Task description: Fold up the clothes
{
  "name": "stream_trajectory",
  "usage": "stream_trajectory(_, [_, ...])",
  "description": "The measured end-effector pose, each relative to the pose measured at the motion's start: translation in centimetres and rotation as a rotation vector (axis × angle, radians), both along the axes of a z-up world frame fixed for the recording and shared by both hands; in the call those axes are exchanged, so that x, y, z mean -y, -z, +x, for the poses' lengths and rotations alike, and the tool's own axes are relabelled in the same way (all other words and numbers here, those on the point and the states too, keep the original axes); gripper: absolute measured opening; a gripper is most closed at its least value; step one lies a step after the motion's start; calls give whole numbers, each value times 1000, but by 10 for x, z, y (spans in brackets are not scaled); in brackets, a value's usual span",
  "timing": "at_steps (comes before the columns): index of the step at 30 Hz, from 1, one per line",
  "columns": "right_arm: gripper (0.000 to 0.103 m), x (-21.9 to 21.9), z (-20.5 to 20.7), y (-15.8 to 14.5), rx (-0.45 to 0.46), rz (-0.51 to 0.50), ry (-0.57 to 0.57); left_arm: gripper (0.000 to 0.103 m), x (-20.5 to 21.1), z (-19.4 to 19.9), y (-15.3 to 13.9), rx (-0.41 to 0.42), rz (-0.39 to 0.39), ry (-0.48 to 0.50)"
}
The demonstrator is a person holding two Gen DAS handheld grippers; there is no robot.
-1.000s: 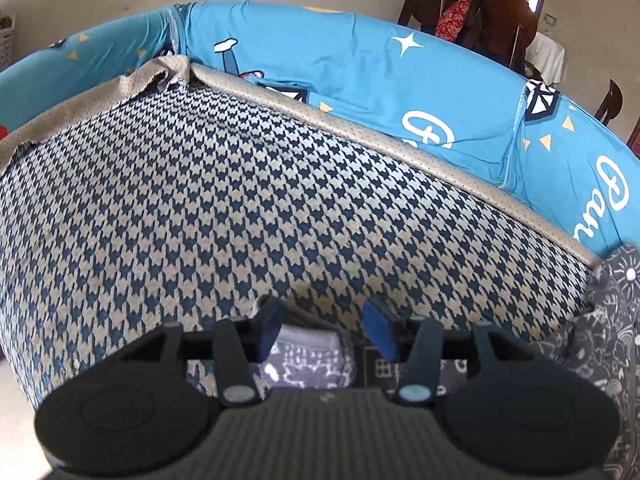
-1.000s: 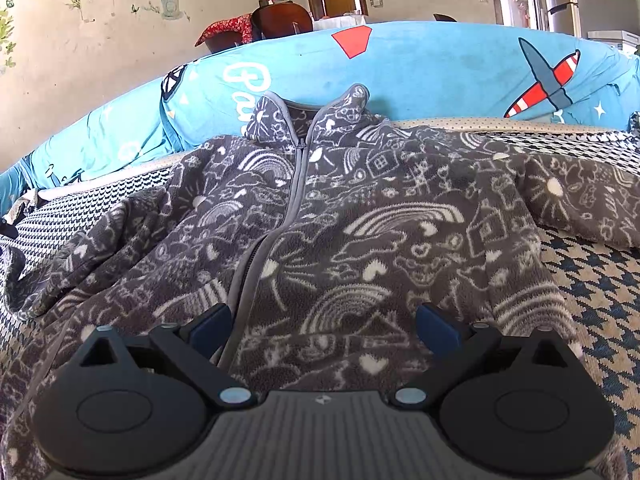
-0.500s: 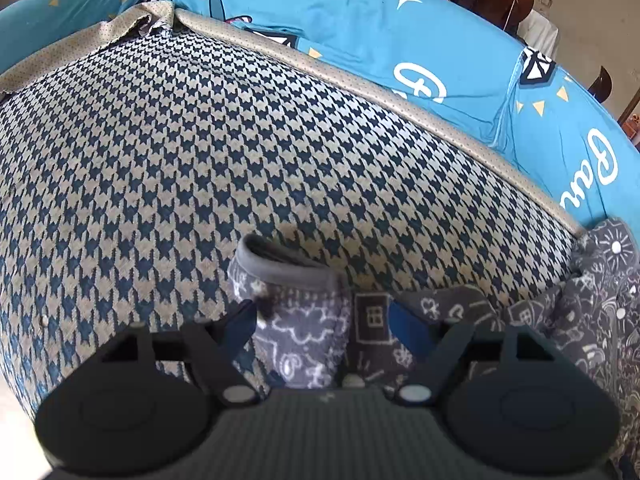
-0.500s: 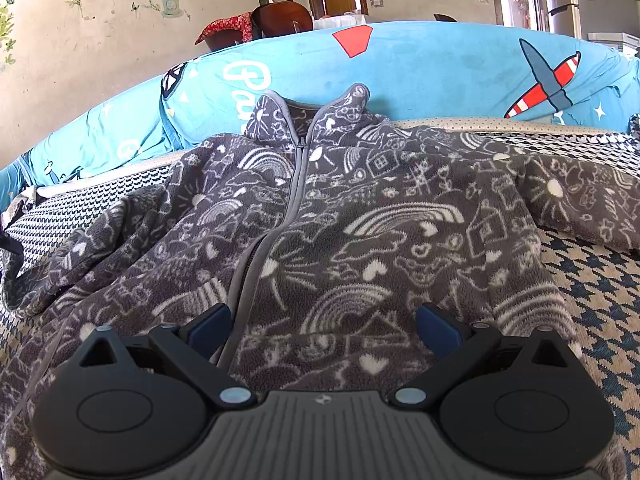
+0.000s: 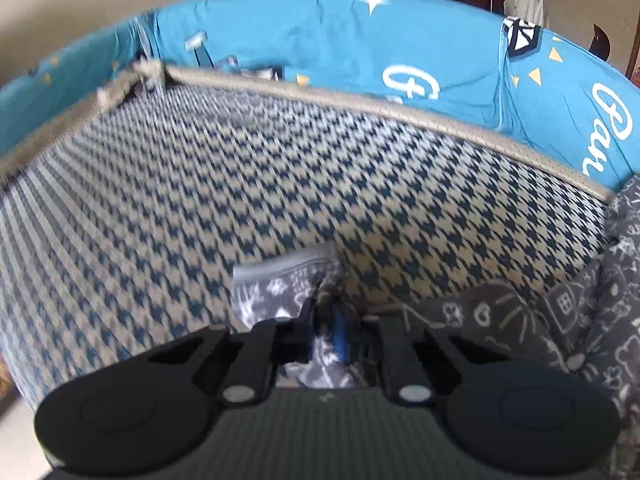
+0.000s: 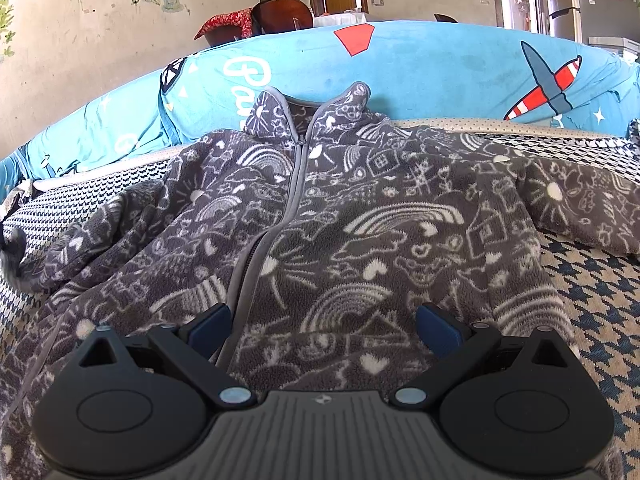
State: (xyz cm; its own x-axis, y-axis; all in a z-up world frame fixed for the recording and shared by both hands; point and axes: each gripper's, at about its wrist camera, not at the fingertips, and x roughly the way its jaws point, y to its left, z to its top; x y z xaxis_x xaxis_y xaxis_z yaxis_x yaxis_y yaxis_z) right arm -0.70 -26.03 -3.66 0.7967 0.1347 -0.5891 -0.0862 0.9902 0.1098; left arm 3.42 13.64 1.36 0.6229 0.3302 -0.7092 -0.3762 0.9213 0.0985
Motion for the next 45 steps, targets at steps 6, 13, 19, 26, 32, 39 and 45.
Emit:
stream_trajectory(6, [100, -1, 1, 0, -3, -15, 3, 9, 8, 5, -37, 202, 324, -115])
stream_trajectory(13, [100, -1, 1, 1, -4, -14, 2, 12, -38, 27, -40, 149, 289, -340])
stream_trajectory(19, [100, -1, 1, 1, -5, -18, 2, 29, -59, 27, -18, 42, 185, -369])
stream_trajectory(26, [100, -2, 1, 1, -7, -24, 3, 49, -56, 16, -17, 69, 53, -288])
stream_trajectory(32, [100, -2, 1, 1, -7, -26, 3, 49, -19, 36, -11, 70, -63, -13])
stream_trajectory(39, [100, -2, 1, 1, -6, -19, 1, 49, 20, 57, 7, 20, -59, 210])
stream_trajectory(45, [100, -2, 1, 1, -8, -25, 2, 53, 43, 68, 17, -8, -35, 334])
